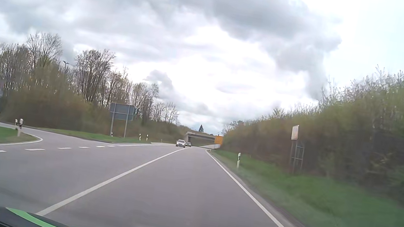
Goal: Follow the waypoints while adhering to traffic rules and regulations
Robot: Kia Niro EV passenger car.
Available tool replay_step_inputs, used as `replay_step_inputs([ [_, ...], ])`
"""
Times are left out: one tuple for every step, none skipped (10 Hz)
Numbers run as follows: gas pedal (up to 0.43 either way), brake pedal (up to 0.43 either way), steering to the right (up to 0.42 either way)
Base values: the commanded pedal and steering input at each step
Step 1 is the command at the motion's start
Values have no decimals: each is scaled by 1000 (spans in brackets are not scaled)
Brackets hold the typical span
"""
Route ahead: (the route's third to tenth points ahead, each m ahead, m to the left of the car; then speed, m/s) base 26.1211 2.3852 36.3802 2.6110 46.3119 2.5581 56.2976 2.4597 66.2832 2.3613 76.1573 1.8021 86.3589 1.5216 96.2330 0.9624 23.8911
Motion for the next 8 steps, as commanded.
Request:
replay_step_inputs([
  [197, 0, 3],
  [197, 0, 3],
  [197, 0, 3],
  [197, 0, 3],
  [197, 0, 3],
  [189, 0, 3],
  [189, 0, 3],
  [189, 0, 3],
])
